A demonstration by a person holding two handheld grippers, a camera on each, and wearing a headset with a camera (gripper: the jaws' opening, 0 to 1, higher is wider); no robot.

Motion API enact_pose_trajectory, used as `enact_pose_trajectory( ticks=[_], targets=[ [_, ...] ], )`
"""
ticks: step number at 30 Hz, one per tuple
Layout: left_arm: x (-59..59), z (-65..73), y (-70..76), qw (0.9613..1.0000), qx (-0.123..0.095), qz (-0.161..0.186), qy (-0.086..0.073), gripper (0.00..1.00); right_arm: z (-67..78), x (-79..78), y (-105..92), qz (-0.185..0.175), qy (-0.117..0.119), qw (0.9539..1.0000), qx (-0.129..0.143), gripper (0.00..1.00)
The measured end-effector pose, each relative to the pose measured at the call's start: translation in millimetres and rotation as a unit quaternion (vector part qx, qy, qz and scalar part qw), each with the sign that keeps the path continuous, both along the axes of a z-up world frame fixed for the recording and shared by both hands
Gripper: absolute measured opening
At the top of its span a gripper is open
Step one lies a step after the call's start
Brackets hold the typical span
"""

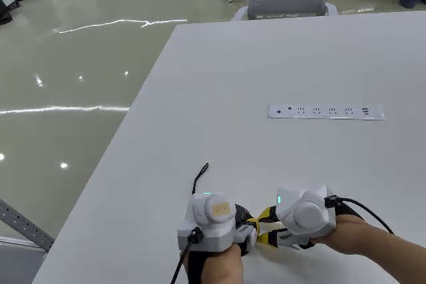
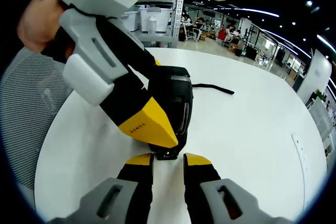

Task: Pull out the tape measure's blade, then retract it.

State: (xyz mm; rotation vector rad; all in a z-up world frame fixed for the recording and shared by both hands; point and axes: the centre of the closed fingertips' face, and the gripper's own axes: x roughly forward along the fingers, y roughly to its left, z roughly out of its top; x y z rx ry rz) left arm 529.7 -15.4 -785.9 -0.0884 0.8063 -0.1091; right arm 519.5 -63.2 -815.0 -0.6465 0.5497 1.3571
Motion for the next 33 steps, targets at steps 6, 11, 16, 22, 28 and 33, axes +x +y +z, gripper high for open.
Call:
enact_pose_trajectory(
  ticks=[6,11,16,22,28,33],
  targets=[
    [-0.8,4.7,-2.4,0.9997,0.005,-0.020,-0.010,0.69,4.7,-0.1,-5.6,-0.007,-0.003,1.0000,0.000,0.25],
    [-1.7,8.3,-2.0,0.9991,0.007,-0.040,-0.013,0.75,12.2,-1.6,-12.3,-0.021,-0.001,0.9998,0.003,0.29],
    [-2.3,15.3,0.0,0.9962,0.021,-0.082,-0.022,0.77,19.6,-4.4,-20.1,-0.040,0.001,0.9992,0.008,0.33],
    [-3.6,21.6,0.7,0.9929,0.023,-0.113,-0.027,0.83,30.2,-8.1,-28.5,-0.069,0.006,0.9975,0.018,0.40],
    [-8.9,27.5,-3.0,0.9859,0.032,-0.160,-0.037,0.88,41.5,-8.9,-40.0,-0.119,0.017,0.9923,0.031,0.51],
    [-15.8,31.3,-5.0,0.9816,0.022,-0.185,-0.041,0.91,48.2,-15.3,-49.4,-0.146,0.019,0.9886,0.033,0.55]
  ],
)
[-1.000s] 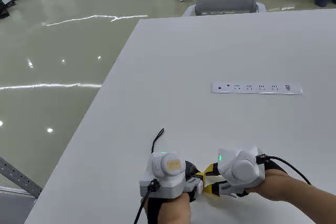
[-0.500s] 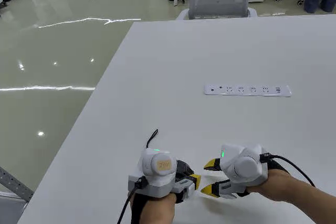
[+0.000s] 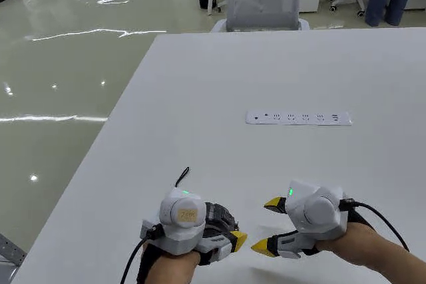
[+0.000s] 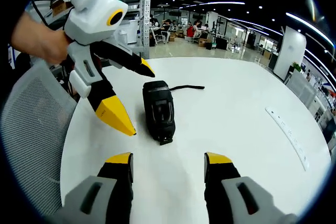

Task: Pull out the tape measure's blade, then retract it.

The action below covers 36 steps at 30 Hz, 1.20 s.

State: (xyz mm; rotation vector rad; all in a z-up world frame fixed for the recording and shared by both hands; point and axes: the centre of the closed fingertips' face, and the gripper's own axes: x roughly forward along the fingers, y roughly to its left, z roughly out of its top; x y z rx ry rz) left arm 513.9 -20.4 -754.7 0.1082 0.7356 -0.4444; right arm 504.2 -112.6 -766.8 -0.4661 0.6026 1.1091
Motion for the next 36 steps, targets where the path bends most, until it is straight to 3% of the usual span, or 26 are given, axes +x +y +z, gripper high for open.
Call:
enact_pose_trajectory(
  ticks=[8,16,25,36],
  targets=[
    [-15.3,2.4,4.8,0.9996,-0.009,-0.026,0.003,0.92,9.9,-13.1,-18.0,-0.038,0.002,0.9993,0.004,0.62],
    [-25.7,11.2,12.0,0.9986,-0.003,-0.051,-0.013,0.96,20.7,-25.8,-31.1,-0.072,0.002,0.9973,0.017,0.67],
    [-35.6,26.2,9.7,0.9944,-0.023,-0.098,-0.032,0.95,31.2,-38.3,-48.7,-0.114,0.000,0.9930,0.032,0.72],
    [-46.3,35.6,16.6,0.9923,-0.023,-0.114,-0.043,0.95,39.7,-54.6,-77.2,-0.153,-0.006,0.9875,0.036,0.78]
  ],
)
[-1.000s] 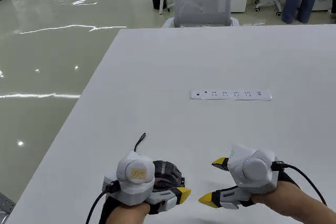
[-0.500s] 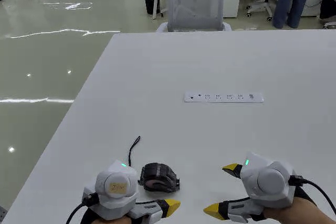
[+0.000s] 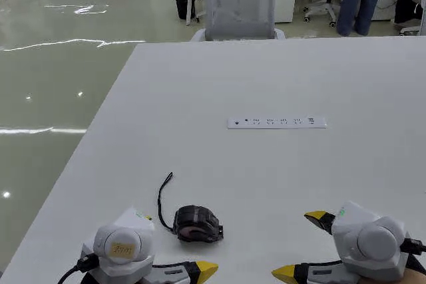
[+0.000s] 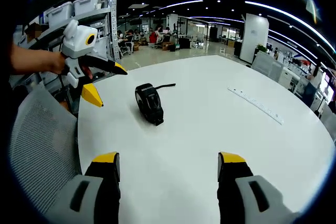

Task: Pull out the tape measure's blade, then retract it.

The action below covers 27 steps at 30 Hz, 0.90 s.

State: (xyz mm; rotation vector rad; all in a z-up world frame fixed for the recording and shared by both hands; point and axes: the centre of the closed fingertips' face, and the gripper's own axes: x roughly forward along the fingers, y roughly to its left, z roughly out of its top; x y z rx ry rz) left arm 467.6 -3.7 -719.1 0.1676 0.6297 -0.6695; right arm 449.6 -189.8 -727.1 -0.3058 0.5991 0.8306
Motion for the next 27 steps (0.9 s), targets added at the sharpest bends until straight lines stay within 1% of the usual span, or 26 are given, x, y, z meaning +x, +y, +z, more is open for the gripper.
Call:
enact_pose_trajectory(
  ticks=[3,7,14,18,21,25,27],
  targets=[
    [-1.0,0.4,0.8,1.0000,0.000,-0.001,0.002,0.95,1.3,-3.9,-6.6,-0.007,-0.001,1.0000,0.001,0.78],
    [-5.4,2.5,3.0,0.9999,0.005,-0.010,-0.003,0.96,2.3,-10.6,-14.5,-0.013,-0.002,0.9999,-0.001,0.79],
    [-9.7,6.5,6.6,0.9998,0.005,-0.020,-0.008,0.97,6.0,-19.2,-26.3,-0.025,-0.010,0.9996,-0.001,0.80],
    [-12.5,8.0,7.7,0.9996,0.006,-0.026,-0.013,0.97,6.2,-25.5,-33.0,-0.031,-0.012,0.9994,-0.003,0.81],
    [-15.2,10.6,9.4,0.9994,0.003,-0.029,-0.020,0.97,6.3,-28.7,-36.2,-0.032,-0.013,0.9994,-0.004,0.82],
    [-19.9,12.2,11.0,0.9988,0.003,-0.039,-0.028,0.97,8.3,-31.3,-39.9,-0.039,-0.012,0.9991,0.007,0.83],
    [-22.1,12.3,10.8,0.9986,-0.001,-0.045,-0.027,0.97,8.9,-31.6,-40.6,-0.041,-0.014,0.9990,0.013,0.84]
  ],
)
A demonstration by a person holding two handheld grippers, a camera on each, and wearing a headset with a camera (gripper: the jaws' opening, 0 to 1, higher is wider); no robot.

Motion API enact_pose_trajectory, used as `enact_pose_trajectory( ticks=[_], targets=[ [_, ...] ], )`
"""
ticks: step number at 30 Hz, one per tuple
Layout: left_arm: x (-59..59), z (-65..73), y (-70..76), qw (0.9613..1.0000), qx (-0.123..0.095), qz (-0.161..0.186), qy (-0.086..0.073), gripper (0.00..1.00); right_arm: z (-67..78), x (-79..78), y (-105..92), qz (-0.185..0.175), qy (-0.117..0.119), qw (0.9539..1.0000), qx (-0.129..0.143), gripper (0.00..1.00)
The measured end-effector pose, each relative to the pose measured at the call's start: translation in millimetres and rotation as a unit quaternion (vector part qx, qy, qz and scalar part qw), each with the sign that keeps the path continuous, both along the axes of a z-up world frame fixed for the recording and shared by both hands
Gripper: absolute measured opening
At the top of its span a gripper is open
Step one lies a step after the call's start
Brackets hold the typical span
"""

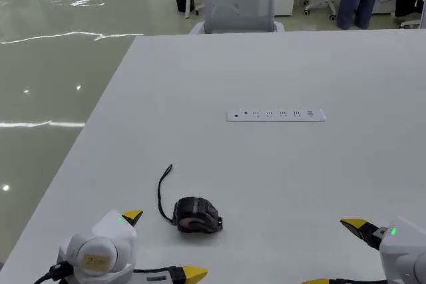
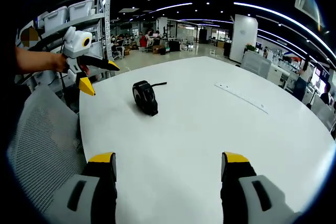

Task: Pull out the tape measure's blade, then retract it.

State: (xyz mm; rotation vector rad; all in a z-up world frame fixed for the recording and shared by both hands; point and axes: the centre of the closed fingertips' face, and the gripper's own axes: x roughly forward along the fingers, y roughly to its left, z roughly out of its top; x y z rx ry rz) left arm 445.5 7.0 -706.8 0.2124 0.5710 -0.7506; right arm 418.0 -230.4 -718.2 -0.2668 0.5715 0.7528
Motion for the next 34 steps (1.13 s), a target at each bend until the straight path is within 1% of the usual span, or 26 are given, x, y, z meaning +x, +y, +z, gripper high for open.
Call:
enact_pose_trajectory(
  ticks=[3,8,14,21,26,30,34],
  targets=[
    [-1.6,-0.3,0.9,1.0000,-0.001,-0.005,-0.002,0.98,-0.3,-0.2,0.5,0.001,0.001,1.0000,0.008,0.85],
    [-3.1,-2.5,5.4,1.0000,0.003,-0.006,0.000,0.98,2.2,1.7,-0.2,0.001,-0.002,1.0000,0.009,0.86],
    [-3.2,-2.0,9.2,1.0000,0.006,-0.006,-0.001,0.98,4.6,4.9,-3.6,-0.003,-0.007,0.9999,0.009,0.87],
    [-2.3,1.6,8.3,0.9999,0.003,-0.008,-0.010,0.98,4.7,4.2,-4.7,-0.003,-0.008,0.9999,0.008,0.87],
    [-2.5,1.9,8.1,0.9999,0.005,-0.009,-0.012,0.98,4.1,3.6,-5.3,-0.004,-0.007,0.9999,0.009,0.87],
    [-1.7,2.8,8.1,0.9998,0.007,-0.008,-0.016,0.98,3.8,2.7,-5.5,-0.003,-0.006,1.0000,0.006,0.87],
    [-1.6,2.9,6.9,0.9998,0.006,-0.009,-0.017,0.98,2.6,1.7,-5.6,-0.001,-0.004,1.0000,0.003,0.87]
  ],
)
